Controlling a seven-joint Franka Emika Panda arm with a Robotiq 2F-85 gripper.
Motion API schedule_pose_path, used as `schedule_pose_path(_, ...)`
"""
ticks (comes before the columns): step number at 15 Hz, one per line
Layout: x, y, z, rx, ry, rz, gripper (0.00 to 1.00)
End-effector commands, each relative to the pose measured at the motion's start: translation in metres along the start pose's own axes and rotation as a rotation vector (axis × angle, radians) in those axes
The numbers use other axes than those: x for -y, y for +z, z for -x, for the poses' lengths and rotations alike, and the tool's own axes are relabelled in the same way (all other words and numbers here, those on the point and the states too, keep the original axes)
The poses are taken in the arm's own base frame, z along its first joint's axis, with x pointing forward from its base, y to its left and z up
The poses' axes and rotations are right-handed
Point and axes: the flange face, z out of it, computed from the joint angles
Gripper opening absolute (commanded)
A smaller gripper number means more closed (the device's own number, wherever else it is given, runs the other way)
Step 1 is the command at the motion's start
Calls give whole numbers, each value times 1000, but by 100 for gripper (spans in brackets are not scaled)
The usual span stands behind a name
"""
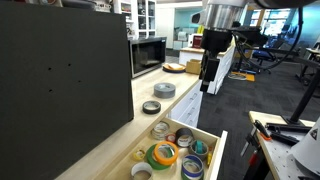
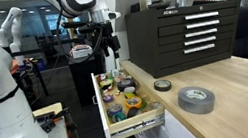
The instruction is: Remove the orange masking tape from the drawer and put it on the table
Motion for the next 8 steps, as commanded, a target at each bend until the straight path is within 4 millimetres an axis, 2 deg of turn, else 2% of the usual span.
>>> schedule_pose_path(1, 17, 38, -8, -36, -34, -4, 100)
schedule_pose_path(5, 26, 81, -4, 18, -49, -21, 100)
schedule_pose_path(6, 22, 68, -7, 12, -47, -17, 100)
schedule_pose_path(8, 23, 82, -6, 38, -51, -20, 100)
